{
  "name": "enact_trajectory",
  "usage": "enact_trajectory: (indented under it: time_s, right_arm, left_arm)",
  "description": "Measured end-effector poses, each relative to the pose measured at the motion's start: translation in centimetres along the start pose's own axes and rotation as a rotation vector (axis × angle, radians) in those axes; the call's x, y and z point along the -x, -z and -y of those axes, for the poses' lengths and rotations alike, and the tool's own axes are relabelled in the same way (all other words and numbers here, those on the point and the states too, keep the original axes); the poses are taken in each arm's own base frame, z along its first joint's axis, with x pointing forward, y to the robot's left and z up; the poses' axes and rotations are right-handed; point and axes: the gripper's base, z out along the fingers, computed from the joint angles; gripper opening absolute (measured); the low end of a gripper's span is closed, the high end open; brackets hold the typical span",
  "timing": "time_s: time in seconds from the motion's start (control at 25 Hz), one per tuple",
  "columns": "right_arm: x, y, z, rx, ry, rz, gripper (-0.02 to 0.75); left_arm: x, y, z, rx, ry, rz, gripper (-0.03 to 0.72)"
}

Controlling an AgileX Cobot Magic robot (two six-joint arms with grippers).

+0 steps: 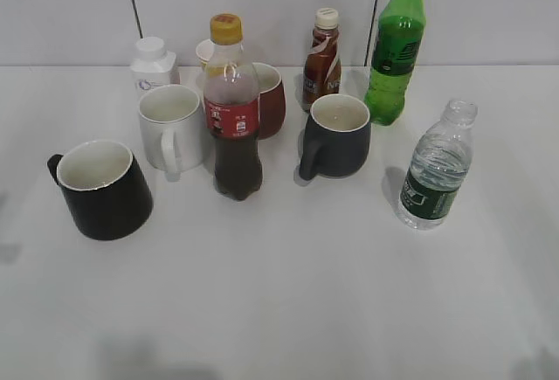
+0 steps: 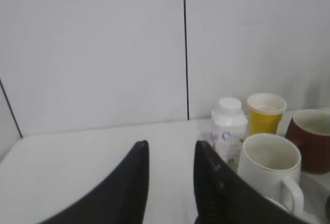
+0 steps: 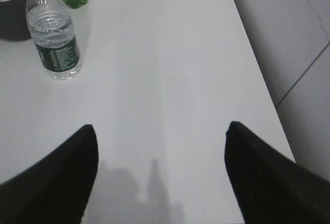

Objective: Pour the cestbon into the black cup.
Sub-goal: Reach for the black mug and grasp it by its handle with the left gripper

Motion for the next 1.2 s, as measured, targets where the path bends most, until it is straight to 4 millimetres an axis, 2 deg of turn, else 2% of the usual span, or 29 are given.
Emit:
enact_trajectory:
  time_s: [0.12,0.2,0.36,0.48,0.64,0.8,0.88,0.96,1.04,1.2]
  right_arm:
    - [0.0,0.0,0.0,0.0,0.0,0.0,0.589]
    - [0.0,0.0,0.0,0.0,0.0,0.0,0.589]
    - [0.0,0.0,0.0,0.0,0.0,0.0,0.589]
    - [0.0,0.0,0.0,0.0,0.0,0.0,0.589]
    - [0.0,0.0,0.0,0.0,0.0,0.0,0.589]
    - [0.0,0.0,0.0,0.0,0.0,0.0,0.589]
    - [0.0,0.0,0.0,0.0,0.0,0.0,0.589]
    - [0.0,0.0,0.0,0.0,0.0,0.0,0.589]
    - [0.0,0.0,0.0,0.0,0.0,0.0,0.589]
    - [0.0,0.0,0.0,0.0,0.0,0.0,0.589]
  left_arm:
    - [-1.3,-2.8,0.1,-0.015,0.007,-0.056,0.24]
    - [-3.1,-4.8,0.2,-0.02,0.016,-0.148,0.24]
    - [-5.6,-6.6,-0.5,0.019,0.089,-0.254,0.224]
    - [-6.7,-7.3,-1.6,0.064,0.149,-0.281,0.186]
    - [-6.8,-8.4,-2.1,0.02,0.161,-0.311,0.165]
    - [-5.7,-11.2,-3.2,-0.082,0.183,-0.329,0.151]
    - [-5.0,-12.6,-4.7,-0.141,0.231,-0.303,0.148]
    - [-5.0,-13.2,-6.4,-0.195,0.272,-0.29,0.148]
    - [-5.9,-13.0,-7.8,-0.23,0.22,-0.339,0.155]
    - [-8.3,-12.4,-7.5,-0.333,0.001,-0.518,0.209]
